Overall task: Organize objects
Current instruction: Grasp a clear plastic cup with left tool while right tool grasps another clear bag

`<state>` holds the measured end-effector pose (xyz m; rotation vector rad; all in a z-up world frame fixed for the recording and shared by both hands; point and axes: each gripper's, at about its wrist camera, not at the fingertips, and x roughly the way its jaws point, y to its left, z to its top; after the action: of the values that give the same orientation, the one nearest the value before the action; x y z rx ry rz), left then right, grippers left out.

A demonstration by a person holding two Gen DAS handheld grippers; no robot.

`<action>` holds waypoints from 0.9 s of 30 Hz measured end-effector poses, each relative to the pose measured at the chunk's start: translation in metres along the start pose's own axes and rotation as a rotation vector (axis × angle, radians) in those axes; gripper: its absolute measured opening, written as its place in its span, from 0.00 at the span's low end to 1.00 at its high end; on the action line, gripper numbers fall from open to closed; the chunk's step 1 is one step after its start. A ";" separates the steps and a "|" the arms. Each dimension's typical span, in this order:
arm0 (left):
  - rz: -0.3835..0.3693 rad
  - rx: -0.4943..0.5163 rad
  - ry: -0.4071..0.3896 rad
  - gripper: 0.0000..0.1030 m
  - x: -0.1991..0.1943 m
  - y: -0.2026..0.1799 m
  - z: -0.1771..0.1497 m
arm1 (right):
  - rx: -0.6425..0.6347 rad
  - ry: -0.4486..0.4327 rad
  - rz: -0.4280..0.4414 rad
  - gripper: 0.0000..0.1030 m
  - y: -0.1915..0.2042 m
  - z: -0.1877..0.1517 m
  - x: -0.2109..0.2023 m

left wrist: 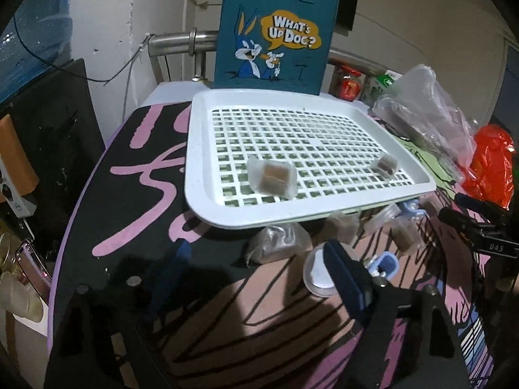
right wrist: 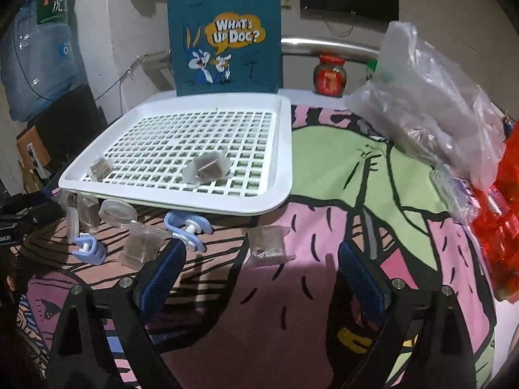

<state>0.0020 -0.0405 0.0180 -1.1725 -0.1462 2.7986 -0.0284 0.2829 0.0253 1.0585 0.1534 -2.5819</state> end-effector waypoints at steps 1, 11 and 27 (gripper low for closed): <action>-0.005 -0.001 0.005 0.78 0.002 0.000 0.001 | -0.001 0.001 0.002 0.92 0.000 0.000 0.001; -0.058 -0.015 0.061 0.35 0.014 0.000 0.002 | -0.012 0.072 0.020 0.37 0.003 0.006 0.020; -0.099 0.001 -0.055 0.32 -0.019 -0.006 -0.005 | -0.037 -0.019 0.108 0.22 0.024 -0.003 -0.012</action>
<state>0.0191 -0.0365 0.0292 -1.0581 -0.2019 2.7458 -0.0104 0.2645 0.0320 1.0006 0.1348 -2.4829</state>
